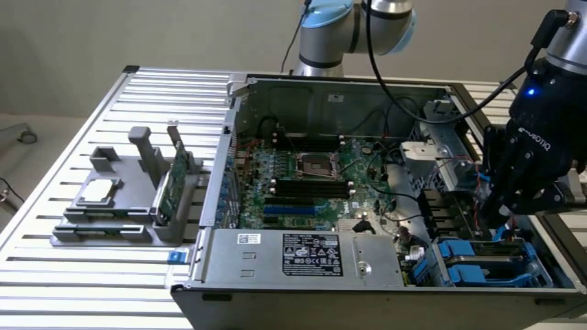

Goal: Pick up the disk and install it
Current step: 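Insert the second disk wire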

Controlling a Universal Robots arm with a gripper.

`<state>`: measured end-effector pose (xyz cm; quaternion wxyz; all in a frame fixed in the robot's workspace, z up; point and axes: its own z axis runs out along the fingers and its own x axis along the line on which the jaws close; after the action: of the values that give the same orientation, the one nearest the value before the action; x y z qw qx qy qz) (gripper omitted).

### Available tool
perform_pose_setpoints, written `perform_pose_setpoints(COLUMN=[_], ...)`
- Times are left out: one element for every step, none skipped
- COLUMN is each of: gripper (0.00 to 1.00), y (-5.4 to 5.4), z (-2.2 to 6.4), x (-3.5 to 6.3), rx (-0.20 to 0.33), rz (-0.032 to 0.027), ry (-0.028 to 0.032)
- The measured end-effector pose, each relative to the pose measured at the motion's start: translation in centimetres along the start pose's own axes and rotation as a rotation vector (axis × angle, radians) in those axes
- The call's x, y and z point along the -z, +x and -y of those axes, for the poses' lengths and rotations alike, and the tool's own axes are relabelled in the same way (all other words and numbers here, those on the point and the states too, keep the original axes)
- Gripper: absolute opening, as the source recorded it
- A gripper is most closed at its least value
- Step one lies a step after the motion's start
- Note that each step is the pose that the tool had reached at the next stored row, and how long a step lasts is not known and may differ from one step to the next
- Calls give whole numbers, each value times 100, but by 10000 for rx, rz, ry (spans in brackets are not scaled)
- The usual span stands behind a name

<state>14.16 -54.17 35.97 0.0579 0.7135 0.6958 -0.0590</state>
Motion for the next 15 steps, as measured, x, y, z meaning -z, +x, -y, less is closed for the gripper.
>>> perform_pose_setpoints(gripper=[16,16,16,16,16,16,16,16,16,16,16,16,16,16,16], y=[-2,-4,-5,-6,-8,-12,-16,-20,-25,-32,-38,-44,-50,-57,-63], z=[0,0,-1,-3,-6,-10,-13,-17,-20,-23,-27,-31,-35,-39,-42], x=[-8,-17,-26,-37,-49,-61,-74,-87,-98,-110,-124,-135,-145,-155,-165], rx=[3,5,6,8,9,11,11,10,10,8,6,6,5,3,1], rz=[0,2,1,1,0,1,-2,-6,-8,-13,-20,-25,-30,-34,-39], ry=[17,31,43,52,58,63,68,73,77,80,84,89,94,100,107])
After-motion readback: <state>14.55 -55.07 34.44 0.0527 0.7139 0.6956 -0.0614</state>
